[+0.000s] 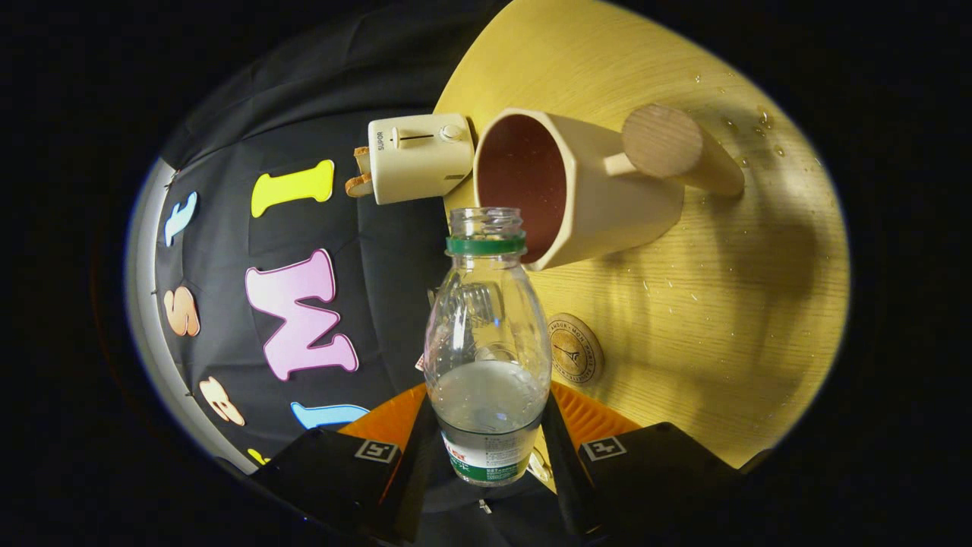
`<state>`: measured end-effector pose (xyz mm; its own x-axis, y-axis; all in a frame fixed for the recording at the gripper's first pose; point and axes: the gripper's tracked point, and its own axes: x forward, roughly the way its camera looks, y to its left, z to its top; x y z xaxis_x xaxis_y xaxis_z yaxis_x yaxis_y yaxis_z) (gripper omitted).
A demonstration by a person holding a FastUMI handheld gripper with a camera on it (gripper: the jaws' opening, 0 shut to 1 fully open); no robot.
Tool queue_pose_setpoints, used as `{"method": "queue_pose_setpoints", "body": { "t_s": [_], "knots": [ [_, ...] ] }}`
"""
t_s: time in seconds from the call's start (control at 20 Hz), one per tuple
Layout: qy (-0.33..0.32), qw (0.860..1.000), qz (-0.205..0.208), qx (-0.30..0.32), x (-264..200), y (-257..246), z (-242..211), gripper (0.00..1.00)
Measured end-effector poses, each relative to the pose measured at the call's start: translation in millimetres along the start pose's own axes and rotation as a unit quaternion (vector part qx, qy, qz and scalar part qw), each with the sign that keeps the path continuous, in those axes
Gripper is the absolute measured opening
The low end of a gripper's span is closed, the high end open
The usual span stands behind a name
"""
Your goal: Take the bottle from table, then pour the juice into the cup, finally place the bottle on the coaster
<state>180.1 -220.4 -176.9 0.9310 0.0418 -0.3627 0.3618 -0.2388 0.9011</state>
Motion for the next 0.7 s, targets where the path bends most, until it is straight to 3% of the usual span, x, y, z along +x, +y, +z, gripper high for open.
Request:
{"method": "queue_pose_setpoints", "body": {
  "t_s": [0.7],
  "knots": [
    [-0.021, 0.995, 0.019, 0.095, 0, 18, 7, 0.72]
  ]
}}
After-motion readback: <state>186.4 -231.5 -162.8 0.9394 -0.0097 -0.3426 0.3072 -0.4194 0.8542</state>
